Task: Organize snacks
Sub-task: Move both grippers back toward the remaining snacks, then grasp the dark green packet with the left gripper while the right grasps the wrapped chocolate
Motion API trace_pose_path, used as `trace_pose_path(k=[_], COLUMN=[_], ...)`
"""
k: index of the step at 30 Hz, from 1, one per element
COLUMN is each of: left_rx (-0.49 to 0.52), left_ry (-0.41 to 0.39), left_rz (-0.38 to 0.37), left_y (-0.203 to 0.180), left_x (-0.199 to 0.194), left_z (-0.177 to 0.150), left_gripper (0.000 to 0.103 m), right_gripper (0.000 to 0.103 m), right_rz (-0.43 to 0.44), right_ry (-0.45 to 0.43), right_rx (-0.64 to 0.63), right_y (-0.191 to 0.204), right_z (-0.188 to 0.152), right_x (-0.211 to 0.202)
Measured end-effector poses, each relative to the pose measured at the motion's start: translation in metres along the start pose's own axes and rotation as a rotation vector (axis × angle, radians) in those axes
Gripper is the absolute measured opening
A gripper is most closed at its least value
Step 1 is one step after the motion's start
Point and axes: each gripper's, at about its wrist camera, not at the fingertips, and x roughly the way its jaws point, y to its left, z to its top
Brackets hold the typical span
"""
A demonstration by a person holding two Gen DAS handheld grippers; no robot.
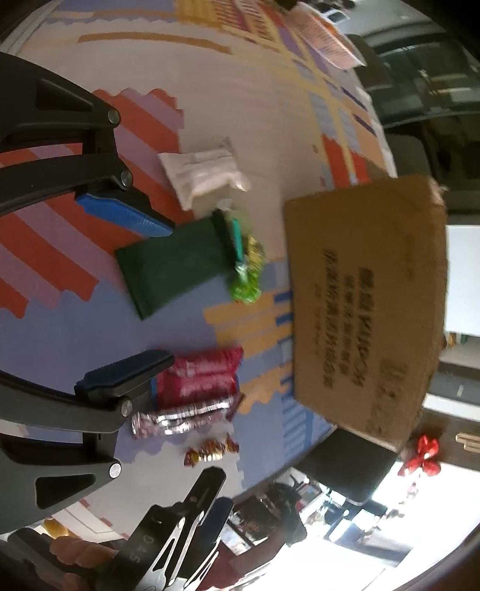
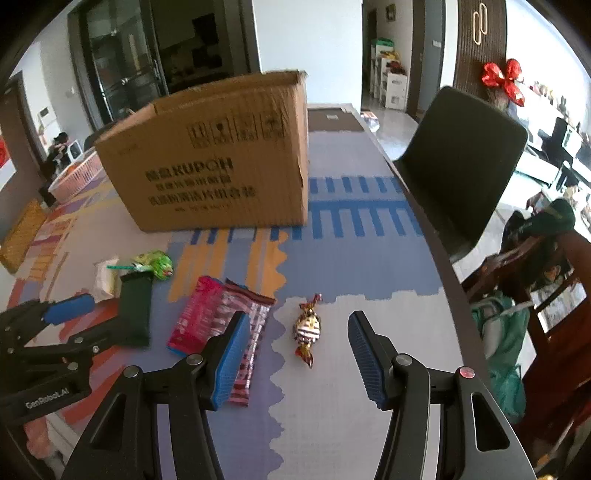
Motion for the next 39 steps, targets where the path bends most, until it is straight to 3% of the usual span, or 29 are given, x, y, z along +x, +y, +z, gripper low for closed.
trace_pose_path(k=[14,22,29,32,39], left_rx=[-0.082,-0.102,-0.097,-0.093,-0.090], left_ry=[0.048,0.069,0.062,0.063,0.059], left_rz=[0.060,0.093,0.105,0.095,0.063], left_y=[0.015,0.016,0.017,0.017,0.014], left_x=[0.037,0.052,0.054,0.053,0.044], left_z=[0.014,0.024,0.026,0.025,0.018], left_gripper=[0.063,0.058,0.045,0.044,0.044], right_gripper=[0.056,0.046,0.032,0.024,0.023], right_rz=[-0.036,-0.029,-0.024,-0.022,-0.004], right_ry=[0.078,0.115,0.128,0.126,0.116], right_rx=[0.014,0.021,0.015,0.005,-0.004], right_y=[-0.002,-0.004,-0.003,-0.002,0.002], right_z=[-0.007,-0.007,-0.009,-0.009,-0.010], right_x=[0.034,0.048,0.052,0.053,0.048])
